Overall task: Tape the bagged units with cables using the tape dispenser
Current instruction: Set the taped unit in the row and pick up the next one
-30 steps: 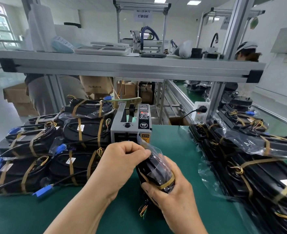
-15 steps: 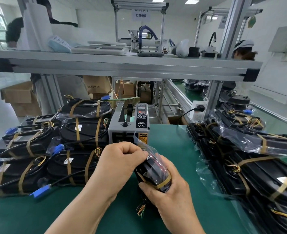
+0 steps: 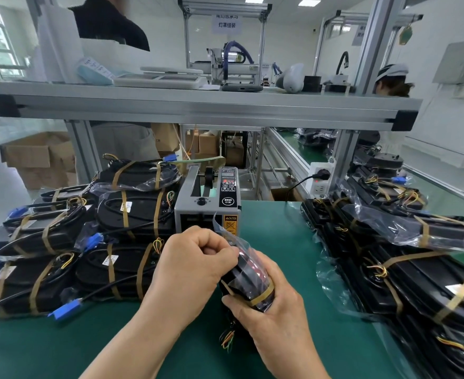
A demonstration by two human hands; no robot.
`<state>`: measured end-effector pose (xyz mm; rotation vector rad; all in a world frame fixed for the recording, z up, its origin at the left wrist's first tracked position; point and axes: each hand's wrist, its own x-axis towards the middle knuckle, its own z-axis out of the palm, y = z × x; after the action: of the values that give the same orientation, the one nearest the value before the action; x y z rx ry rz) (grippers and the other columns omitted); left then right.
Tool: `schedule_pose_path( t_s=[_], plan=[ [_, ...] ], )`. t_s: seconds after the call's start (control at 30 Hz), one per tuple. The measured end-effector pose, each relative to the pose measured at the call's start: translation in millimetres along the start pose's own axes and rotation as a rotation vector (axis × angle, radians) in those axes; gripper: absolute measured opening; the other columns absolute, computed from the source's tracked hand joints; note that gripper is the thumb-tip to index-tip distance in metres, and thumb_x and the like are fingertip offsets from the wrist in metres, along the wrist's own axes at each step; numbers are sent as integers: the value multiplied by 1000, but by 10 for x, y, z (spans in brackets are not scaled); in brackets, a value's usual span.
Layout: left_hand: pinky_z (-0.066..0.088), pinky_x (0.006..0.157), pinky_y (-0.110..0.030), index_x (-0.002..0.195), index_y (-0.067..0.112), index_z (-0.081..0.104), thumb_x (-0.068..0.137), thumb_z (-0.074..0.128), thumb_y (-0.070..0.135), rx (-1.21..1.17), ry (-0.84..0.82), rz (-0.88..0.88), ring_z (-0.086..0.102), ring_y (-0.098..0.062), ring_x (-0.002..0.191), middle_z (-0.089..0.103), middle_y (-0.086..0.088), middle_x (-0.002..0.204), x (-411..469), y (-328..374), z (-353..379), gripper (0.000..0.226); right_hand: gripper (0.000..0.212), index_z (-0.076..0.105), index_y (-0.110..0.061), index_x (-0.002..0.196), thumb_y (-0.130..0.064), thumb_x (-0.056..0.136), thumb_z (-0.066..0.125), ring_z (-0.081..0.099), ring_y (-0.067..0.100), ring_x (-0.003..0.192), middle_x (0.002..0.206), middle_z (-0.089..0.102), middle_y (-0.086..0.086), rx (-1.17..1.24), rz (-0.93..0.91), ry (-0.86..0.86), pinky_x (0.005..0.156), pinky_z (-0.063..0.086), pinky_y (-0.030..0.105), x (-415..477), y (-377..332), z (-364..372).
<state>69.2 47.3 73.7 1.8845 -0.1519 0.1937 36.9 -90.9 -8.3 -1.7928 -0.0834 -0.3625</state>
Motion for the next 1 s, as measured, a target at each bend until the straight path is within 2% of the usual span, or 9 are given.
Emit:
schedule_pose_path(
  t_s=[0.17, 0.27, 0.33, 0.47, 0.57, 0.63, 0.8, 1.0],
  plan=[
    [46, 55, -10, 63, 22, 73, 80, 77, 17, -151, -10, -75, 58, 3, 57, 67, 7, 62, -19, 2, 12, 18, 74, 54, -57, 122, -44, 54, 81, 68, 1, 104, 116, 69, -21, -19, -3, 7, 88, 54, 22, -6, -7, -17],
    [45, 69, -21, 65, 18, 75, 82, 75, 16, -254, -41, -124, 62, -1, 64, 71, 1, 67, -16, 16, 6, 17, 74, 56, -55, 122, -44, 54, 82, 68, 2, 104, 115, 70, -20, -20, 1, 13, 89, 54, 23, -7, -6, -18],
    [43, 71, -24, 64, 18, 75, 82, 75, 16, -281, -68, -129, 61, 0, 62, 70, 2, 65, -20, 31, -2, 18, 74, 58, -52, 123, -43, 54, 82, 68, 2, 103, 114, 70, -20, -17, 7, 15, 89, 54, 22, -5, -8, -16],
    [46, 61, -12, 62, 21, 74, 82, 76, 15, -222, -51, -115, 62, 3, 61, 71, 3, 65, -29, 25, 4, 20, 74, 58, -48, 125, -38, 56, 84, 68, 1, 103, 114, 70, -21, -22, 12, 8, 88, 55, 21, -6, -16, -22],
    [46, 60, -12, 63, 23, 74, 81, 76, 17, -157, -10, -82, 60, 4, 60, 70, 6, 64, -26, 0, 11, 19, 72, 58, -48, 124, -35, 58, 84, 68, 0, 103, 114, 70, -21, -30, 12, 9, 88, 54, 18, -5, -20, -27],
    [44, 56, -8, 63, 23, 73, 80, 77, 16, -146, 5, -56, 58, 4, 57, 67, 8, 61, -29, -8, 11, 19, 72, 59, -48, 124, -35, 58, 84, 68, 1, 103, 114, 70, -20, -29, 14, 8, 88, 55, 20, -5, -20, -27],
    [42, 59, -23, 64, 26, 72, 78, 79, 21, -86, 25, -22, 50, 2, 51, 59, 14, 56, -30, -33, 11, 16, 73, 58, -48, 124, -36, 57, 83, 68, 2, 103, 114, 70, -19, -29, 17, 9, 89, 55, 22, -5, -17, -26],
    [46, 58, -25, 65, 29, 71, 78, 79, 26, -12, 30, 13, 49, 2, 51, 58, 14, 59, -34, -56, -6, 15, 73, 58, -48, 125, -34, 58, 84, 68, 0, 104, 115, 70, -19, -25, 17, 6, 86, 53, 15, -5, -10, -23]
  ],
)
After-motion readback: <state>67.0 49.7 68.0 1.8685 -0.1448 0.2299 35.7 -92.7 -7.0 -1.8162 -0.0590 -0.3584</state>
